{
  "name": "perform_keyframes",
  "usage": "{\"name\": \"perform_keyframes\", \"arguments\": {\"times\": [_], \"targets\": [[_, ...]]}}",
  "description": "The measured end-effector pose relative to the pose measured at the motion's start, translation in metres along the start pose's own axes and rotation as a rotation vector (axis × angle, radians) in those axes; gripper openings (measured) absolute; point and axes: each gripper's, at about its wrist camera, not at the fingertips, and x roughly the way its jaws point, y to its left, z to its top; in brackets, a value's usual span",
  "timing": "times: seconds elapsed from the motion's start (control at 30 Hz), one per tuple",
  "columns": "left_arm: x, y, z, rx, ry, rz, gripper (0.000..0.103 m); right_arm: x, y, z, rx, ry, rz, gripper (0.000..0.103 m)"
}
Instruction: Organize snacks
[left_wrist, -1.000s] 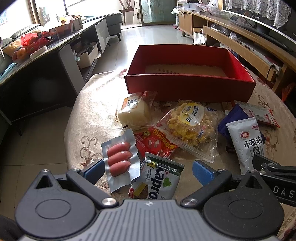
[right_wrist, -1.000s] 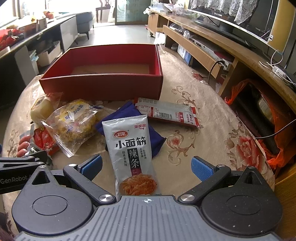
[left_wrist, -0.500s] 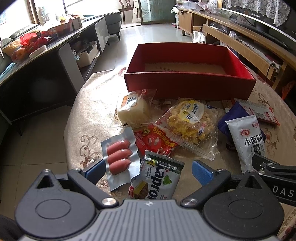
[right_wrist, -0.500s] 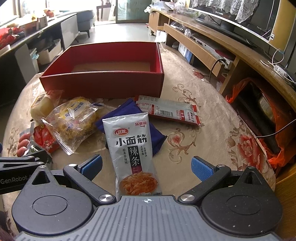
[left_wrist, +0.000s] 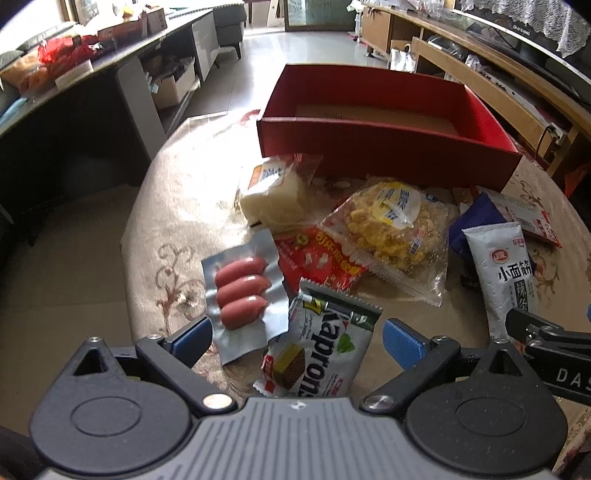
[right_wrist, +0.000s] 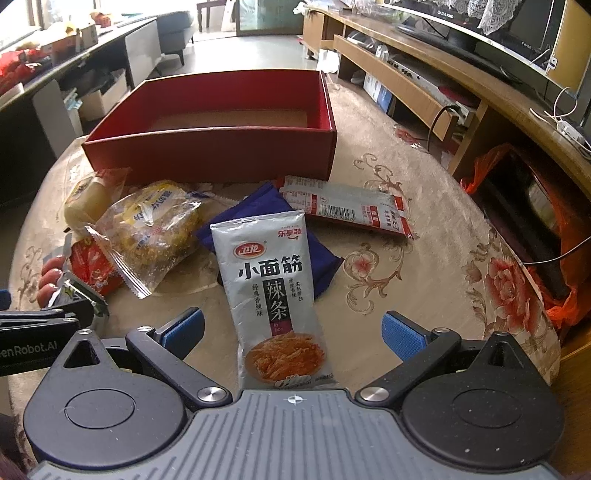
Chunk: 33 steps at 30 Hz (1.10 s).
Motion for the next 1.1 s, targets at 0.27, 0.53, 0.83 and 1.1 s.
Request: {"name": "perform_keyframes", "arguments": {"times": [0.27,0.53,0.83,1.1], "targets": [[0.005,0.02,0.005,-0.049,0.024,-0.014,0.098,0.0,-0.015,0.002,0.044,0.004,-0.004,0.103],[0.005,0.018,0.002,-0.011,0.023,-0.048,0.098,0.003,-0.029,0.0,0.09,0.033,0.021,0.103],[0.015,-0.018,-0.006,0.168,0.014,-0.026,0.098,0.003,-0.034,0.001,0.107,0.037,0.033,0.103],[0.026,-0.023,-0.013,0.169,0.071,-0.017,0.079,0.002,-0.039,0.004,0.106,0.029,0.046,0.101]]}}
